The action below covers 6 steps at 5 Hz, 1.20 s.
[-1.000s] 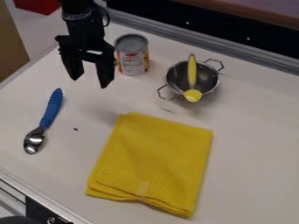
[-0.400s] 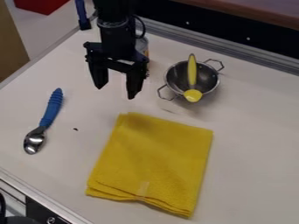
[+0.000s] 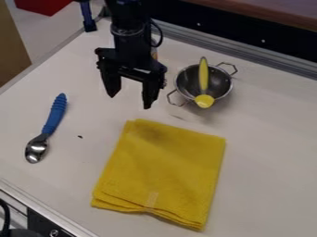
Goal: Move the pot in the right side of the table
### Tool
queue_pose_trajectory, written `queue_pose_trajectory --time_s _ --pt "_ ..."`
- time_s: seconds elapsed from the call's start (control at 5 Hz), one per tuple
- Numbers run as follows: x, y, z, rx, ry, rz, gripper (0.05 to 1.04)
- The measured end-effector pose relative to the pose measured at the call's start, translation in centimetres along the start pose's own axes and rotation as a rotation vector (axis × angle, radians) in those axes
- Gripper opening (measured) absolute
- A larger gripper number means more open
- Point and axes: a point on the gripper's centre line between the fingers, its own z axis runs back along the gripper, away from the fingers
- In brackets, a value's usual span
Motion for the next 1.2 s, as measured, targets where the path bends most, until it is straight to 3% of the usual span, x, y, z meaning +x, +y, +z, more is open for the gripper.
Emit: queue_pose_trajectory --time_s 0.2,0.4,0.6,1.0,1.2 --pt "1.9 1.0 1.0 0.005 -0.075 0.086 0.996" --pt "3.8 2.2 0.2 0.016 -0.121 0.237 0.996" --pt "5.1 2.6 0.0 -0.023 -0.136 0.263 0.996" --pt "7.5 2.4 -1.2 -0.165 -0.115 0.23 0.996" --pt "8.8 1.8 -1.4 -0.187 -0.186 0.237 0.996"
